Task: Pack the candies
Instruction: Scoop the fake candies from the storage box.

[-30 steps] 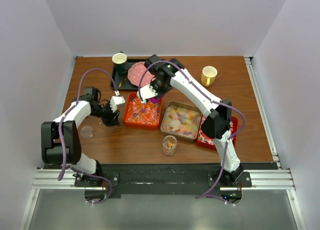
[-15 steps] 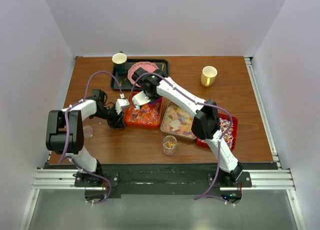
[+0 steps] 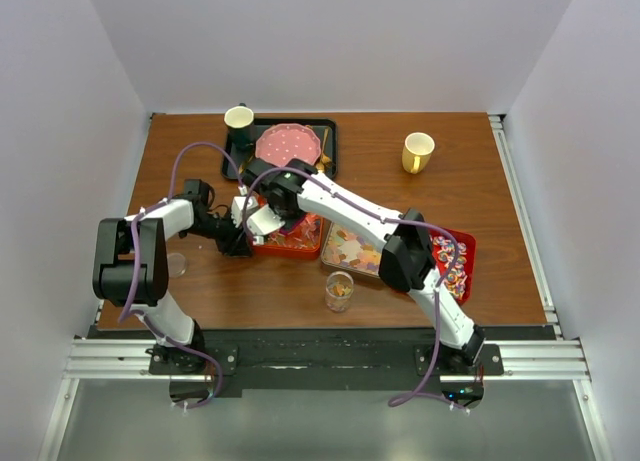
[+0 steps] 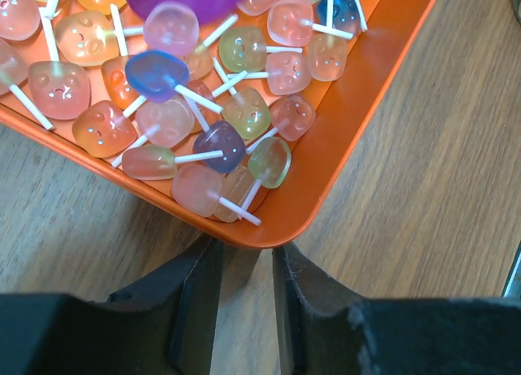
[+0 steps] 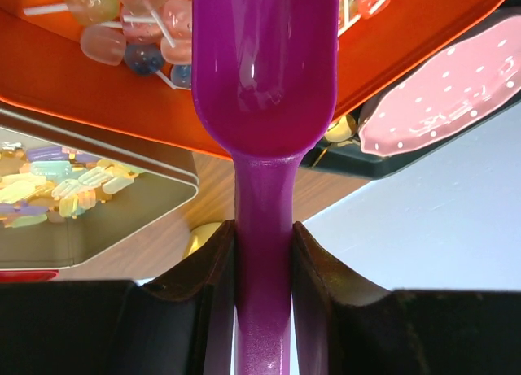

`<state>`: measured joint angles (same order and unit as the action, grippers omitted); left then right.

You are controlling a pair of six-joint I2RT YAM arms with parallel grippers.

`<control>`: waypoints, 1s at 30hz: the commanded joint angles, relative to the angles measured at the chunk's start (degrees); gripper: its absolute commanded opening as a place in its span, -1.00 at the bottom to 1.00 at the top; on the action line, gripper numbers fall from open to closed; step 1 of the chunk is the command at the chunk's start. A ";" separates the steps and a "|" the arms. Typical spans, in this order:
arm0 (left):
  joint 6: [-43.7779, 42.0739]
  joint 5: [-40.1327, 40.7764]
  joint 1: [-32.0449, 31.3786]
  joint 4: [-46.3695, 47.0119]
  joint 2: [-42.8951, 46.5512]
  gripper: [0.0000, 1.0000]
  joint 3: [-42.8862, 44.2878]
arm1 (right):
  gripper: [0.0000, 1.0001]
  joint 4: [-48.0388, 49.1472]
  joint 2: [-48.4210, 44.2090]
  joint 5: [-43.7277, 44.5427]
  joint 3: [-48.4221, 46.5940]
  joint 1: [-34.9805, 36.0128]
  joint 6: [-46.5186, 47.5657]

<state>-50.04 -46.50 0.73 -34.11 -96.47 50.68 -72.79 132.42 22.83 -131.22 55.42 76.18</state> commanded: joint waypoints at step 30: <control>8.12 -6.59 -0.03 2.47 -2.32 -0.43 1.18 | -1.00 11.45 -5.77 -2.70 9.84 -0.31 0.55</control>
<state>-42.92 -50.92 0.86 -33.82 -97.89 50.68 -60.84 131.00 28.38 -123.94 51.00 76.31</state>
